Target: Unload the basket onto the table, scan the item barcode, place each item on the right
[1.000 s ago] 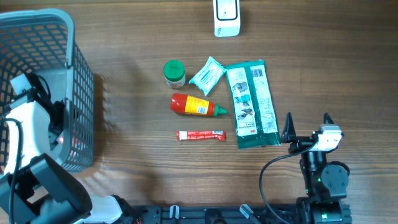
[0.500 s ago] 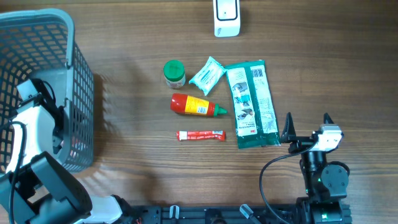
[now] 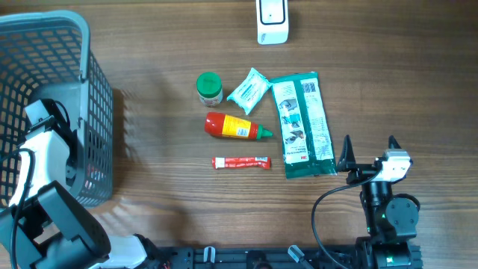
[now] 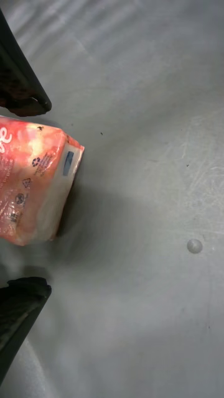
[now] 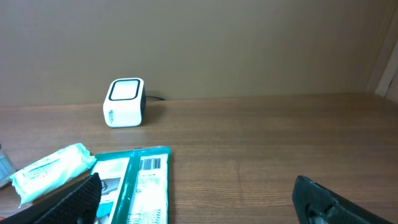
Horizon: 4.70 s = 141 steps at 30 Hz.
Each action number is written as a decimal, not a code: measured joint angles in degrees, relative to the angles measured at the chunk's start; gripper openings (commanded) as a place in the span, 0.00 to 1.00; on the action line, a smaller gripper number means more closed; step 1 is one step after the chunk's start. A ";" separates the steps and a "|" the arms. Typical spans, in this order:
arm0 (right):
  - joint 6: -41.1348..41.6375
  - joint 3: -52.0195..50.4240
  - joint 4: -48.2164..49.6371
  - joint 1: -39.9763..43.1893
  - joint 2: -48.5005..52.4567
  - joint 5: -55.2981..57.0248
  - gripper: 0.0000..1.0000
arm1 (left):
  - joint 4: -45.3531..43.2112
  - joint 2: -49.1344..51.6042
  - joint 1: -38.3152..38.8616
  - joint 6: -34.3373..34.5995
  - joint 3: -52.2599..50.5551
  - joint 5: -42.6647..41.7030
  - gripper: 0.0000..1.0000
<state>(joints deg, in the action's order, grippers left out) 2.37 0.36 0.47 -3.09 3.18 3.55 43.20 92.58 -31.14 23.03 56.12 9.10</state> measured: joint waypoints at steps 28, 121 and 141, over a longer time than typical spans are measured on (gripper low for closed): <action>0.00 0.00 0.00 0.00 0.00 0.00 1.00 | -1.42 -7.80 0.02 -0.22 -1.64 1.86 0.26; 0.00 0.00 0.02 -0.04 0.04 0.04 1.00 | 23.91 -53.42 51.25 -11.43 25.16 30.34 1.00; 0.00 0.00 0.02 -0.04 0.04 -0.13 1.00 | 23.91 -53.42 51.25 -11.43 25.16 30.51 1.00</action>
<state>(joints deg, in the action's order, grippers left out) 2.37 0.36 0.49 -3.14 3.22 3.42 67.11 39.16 20.12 11.60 81.28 39.62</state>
